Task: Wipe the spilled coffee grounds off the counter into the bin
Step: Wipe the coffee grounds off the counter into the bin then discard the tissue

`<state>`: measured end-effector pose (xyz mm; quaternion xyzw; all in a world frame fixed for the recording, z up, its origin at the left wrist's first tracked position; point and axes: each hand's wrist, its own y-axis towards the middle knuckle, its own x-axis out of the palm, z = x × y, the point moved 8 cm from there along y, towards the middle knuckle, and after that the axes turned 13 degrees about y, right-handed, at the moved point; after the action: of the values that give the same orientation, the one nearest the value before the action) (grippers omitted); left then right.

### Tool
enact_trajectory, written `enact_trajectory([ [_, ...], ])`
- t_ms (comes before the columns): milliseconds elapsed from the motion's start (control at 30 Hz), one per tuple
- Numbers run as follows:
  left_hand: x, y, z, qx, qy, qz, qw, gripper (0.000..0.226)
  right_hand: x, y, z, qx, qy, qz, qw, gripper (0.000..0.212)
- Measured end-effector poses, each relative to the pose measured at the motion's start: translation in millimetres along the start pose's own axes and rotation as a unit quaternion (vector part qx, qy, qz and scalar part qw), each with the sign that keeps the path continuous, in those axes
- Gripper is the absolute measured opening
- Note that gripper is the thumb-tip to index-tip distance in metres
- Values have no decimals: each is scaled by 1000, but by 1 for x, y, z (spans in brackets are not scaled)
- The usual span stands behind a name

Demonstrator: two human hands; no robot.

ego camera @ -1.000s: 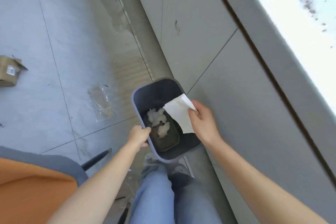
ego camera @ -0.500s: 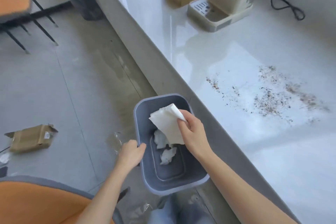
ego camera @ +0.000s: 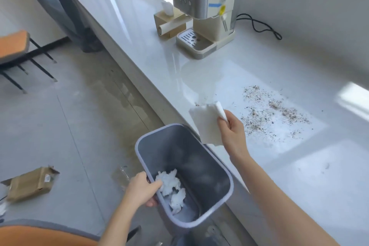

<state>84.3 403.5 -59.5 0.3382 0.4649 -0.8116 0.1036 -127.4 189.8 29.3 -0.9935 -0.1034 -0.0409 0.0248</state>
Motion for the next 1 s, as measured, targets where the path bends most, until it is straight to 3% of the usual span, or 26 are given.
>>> enact_trajectory([
  [100,5,-8,0,-27,-102,53,993,13,-27,14,-11,-7,1,32,999,20],
  [233,10,-18,-1,-39,-239,149,959,27,-64,23,-12,1,-1,68,998,18],
  [400,3,-29,10,-7,-284,211,935,32,-126,33,-12,-22,-24,151,988,20],
  [533,-9,-37,13,12,-295,247,923,36,-194,34,-24,-80,-55,283,954,34],
  [700,-20,-37,33,39,-317,238,917,42,-267,47,-46,-136,-184,342,912,46],
  [800,-20,-38,37,32,-335,256,906,39,-301,70,-26,-52,-281,321,903,46],
  [900,-16,-38,26,-5,-331,274,903,31,-305,76,26,79,-328,231,912,36],
  [1000,-18,-37,8,-33,-310,279,908,18,-285,66,59,81,-360,176,913,38],
])
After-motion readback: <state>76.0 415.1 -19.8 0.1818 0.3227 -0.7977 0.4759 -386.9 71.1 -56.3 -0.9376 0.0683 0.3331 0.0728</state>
